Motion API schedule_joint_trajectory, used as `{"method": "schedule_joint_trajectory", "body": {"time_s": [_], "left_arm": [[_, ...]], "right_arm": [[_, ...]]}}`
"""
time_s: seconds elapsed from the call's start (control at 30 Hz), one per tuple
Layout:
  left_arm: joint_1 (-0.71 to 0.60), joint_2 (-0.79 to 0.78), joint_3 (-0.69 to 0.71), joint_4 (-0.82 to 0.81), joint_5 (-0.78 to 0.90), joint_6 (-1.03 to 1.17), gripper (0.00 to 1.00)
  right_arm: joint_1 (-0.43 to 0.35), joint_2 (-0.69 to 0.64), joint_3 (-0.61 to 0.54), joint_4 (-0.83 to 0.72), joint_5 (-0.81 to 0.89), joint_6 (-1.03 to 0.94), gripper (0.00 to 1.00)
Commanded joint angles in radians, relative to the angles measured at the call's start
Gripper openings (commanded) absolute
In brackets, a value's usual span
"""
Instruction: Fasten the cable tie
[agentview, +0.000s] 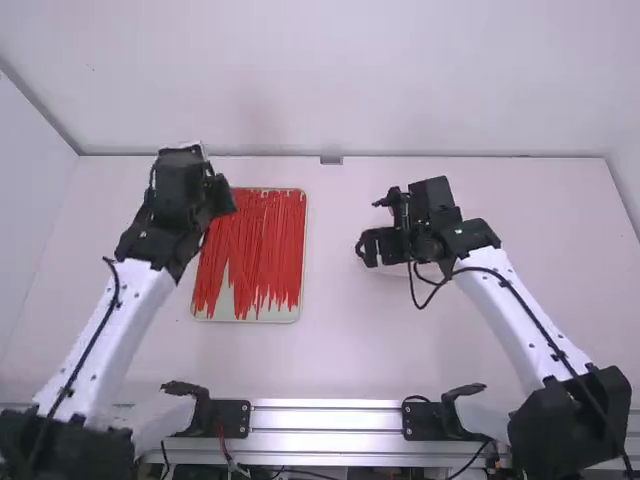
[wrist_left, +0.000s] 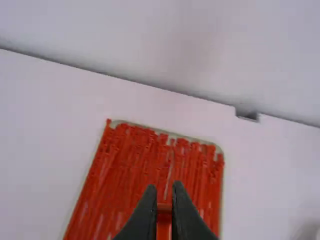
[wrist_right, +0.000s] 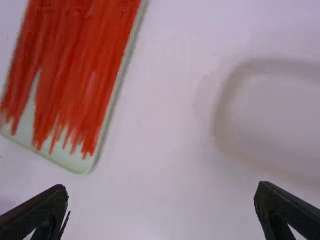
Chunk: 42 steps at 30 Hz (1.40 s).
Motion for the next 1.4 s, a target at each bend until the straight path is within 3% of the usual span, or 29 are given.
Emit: {"method": "schedule_joint_trajectory", "body": {"time_s": [0.0,0.3,0.67,0.9,1.13,1.23,1.37], "left_arm": [[-0.019,-0.109,-0.079,0.025,0.071,-0.063,0.02],[-0.023,-0.298,-0.274,0.213,0.347,-0.177,0.02],[-0.092,-0.214,-0.298,0.372,0.53,-0.285,0.02],[-0.153,-0.142,-0.296,0.476,0.535,-0.373,0.02],[-0.164,-0.129,-0.283,0.518,0.536,-0.379,0.02],[-0.163,-0.128,-0.283,0.549,0.562,-0.386,0.02],[-0.163,-0.128,-0.283,0.555,0.562,-0.404,0.02]], "right_arm": [[0.029,0.003,0.037,0.028,-0.096,0.005,1.0],[0.12,0.003,0.037,0.18,-0.235,-0.01,1.0],[0.207,0.003,0.037,0.34,-0.278,-0.024,0.97],[0.235,0.004,0.037,0.371,-0.274,-0.02,0.82],[0.224,0.004,0.037,0.369,-0.277,-0.004,0.56],[0.225,0.004,0.037,0.372,-0.277,0.006,0.4],[0.224,0.004,0.037,0.372,-0.278,0.006,0.29]]}}
